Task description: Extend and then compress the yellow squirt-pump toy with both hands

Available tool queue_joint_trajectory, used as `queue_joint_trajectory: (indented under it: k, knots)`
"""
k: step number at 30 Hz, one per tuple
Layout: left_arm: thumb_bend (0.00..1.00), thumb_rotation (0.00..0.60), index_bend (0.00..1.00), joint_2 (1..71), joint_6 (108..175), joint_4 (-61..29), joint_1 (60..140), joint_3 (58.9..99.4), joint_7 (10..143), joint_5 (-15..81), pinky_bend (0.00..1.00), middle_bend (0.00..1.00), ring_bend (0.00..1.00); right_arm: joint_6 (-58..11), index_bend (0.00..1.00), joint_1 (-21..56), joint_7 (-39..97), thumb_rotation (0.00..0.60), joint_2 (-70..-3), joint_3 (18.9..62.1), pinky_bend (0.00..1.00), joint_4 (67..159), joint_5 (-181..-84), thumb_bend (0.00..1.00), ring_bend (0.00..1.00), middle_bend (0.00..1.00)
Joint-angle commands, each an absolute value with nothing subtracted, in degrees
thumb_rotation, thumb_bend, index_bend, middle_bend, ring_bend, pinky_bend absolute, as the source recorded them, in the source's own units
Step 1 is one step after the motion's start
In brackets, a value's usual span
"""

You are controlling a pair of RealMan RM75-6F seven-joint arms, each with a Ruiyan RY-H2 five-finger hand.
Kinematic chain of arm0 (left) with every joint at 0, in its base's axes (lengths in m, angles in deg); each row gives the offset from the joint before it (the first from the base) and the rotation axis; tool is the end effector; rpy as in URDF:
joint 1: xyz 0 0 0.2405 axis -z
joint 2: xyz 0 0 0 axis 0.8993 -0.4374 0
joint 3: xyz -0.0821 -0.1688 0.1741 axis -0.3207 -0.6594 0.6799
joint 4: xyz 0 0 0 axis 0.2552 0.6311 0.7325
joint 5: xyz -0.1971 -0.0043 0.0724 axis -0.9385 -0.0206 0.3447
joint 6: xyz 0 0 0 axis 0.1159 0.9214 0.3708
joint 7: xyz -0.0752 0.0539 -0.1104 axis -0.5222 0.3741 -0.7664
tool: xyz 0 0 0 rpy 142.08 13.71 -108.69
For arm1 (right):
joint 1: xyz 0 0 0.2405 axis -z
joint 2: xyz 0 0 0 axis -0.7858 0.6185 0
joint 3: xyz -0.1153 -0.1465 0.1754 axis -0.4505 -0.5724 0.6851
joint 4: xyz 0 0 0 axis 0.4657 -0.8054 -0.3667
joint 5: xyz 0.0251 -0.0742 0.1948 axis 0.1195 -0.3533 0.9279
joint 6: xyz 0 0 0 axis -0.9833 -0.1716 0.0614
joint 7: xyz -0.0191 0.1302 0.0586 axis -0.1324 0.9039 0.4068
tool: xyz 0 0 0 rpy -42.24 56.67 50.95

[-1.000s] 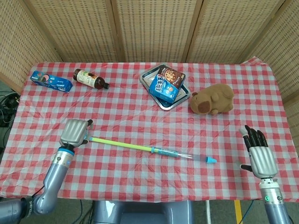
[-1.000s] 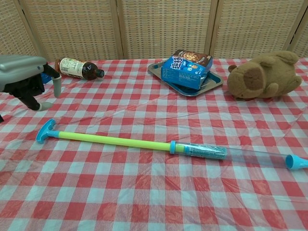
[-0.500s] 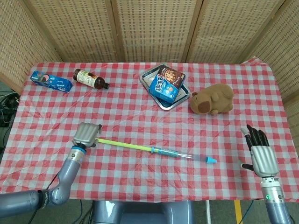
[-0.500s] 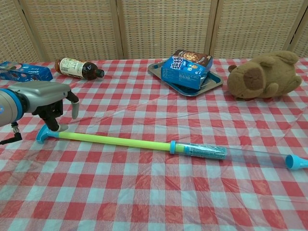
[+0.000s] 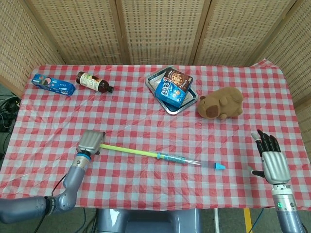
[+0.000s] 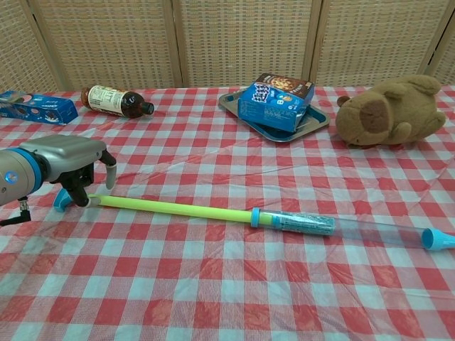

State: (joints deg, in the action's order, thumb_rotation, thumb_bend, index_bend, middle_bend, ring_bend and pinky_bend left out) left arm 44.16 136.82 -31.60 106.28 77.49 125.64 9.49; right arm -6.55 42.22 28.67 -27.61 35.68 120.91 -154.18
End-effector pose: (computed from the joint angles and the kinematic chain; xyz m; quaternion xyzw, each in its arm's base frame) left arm -0.1818 0.3302 -0.0310 -0.7415 -0.3923 -0.1966 0.5076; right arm -0.3151 -0.2181 0.1153 0.5958 -0.3897 0.4070 0.5722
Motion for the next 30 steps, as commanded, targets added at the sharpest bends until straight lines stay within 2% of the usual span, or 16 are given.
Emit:
queue_joint_trajectory:
  k: [1, 22, 27, 30]
  knots:
    - [0.36, 0.6, 0.43, 44.3, 136.9, -31.4, 106.5, 77.6, 125.3, 9.4, 0.76, 0.95, 0.87, -6.5, 0.0, 42.2, 29.1, 0.6, -27.7, 35.7, 0.0, 120.8, -154.2, 0.14, 0.0, 0.0]
    - [0.36, 0.6, 0.45, 47.9, 137.6, -25.7, 107.4, 80.1, 123.4, 8.8, 0.76, 0.95, 0.87, -6.1, 0.0, 42.4, 30.4, 0.6, -27.7, 35.6, 0.0, 120.7, -154.6, 0.14, 0.0, 0.0]
    - [0.36, 0.6, 0.5, 48.8, 137.8, -24.5, 107.5, 80.4, 123.2, 8.7, 0.76, 0.95, 0.87, -5.9, 0.0, 42.4, 30.7, 0.6, -27.6, 35.5, 0.0, 120.7, -154.8, 0.14, 0.0, 0.0]
    - [0.41, 0.6, 0.59, 49.0, 138.2, -24.5, 107.4, 80.4, 123.0, 8.9, 0.76, 0.95, 0.87, -5.6, 0.0, 42.5, 30.9, 0.6, -27.5, 35.4, 0.0, 120.8, -155.0, 0.14, 0.0, 0.0]
